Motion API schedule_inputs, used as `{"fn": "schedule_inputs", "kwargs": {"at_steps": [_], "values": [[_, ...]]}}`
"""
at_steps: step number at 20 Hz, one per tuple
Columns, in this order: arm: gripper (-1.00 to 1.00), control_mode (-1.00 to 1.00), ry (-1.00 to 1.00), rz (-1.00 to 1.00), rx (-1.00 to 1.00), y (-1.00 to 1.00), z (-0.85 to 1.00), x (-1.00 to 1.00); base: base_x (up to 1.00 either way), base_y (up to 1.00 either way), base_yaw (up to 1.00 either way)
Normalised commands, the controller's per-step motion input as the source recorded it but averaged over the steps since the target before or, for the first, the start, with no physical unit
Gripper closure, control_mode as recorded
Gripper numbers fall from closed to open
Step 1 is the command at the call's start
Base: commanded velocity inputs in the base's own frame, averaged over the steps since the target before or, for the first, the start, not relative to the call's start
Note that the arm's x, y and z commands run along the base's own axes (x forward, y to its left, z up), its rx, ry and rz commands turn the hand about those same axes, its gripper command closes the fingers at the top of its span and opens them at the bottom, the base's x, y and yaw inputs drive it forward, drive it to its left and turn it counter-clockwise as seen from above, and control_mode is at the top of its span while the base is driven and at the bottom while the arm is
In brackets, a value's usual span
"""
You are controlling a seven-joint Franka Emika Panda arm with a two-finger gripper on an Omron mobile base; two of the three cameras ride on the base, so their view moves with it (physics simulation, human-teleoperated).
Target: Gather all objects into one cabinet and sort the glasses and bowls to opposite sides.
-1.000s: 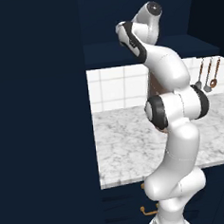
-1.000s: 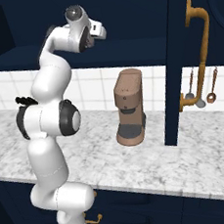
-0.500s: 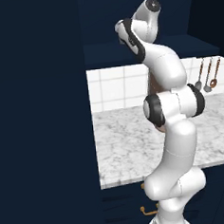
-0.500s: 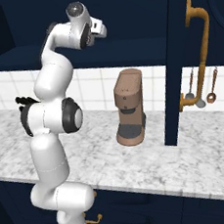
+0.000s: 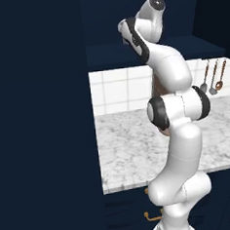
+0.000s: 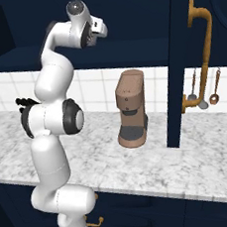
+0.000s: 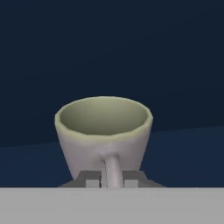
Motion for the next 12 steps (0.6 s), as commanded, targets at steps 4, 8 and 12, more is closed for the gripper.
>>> {"fn": "schedule_inputs", "kwargs": {"at_steps": [4, 8, 12], "values": [[1.0, -1.0, -0.1, 0.0, 0.0, 0.0, 0.0, -0.44, 0.0, 0.0, 0.0], [1.0, -1.0, -0.21, 0.0, 0.0, 0.0, 0.0, -0.89, 0.0, 0.0, 0.0], [1.0, -1.0, -0.22, 0.0, 0.0, 0.0, 0.0, -1.0, 0.0, 0.0, 0.0]]}}
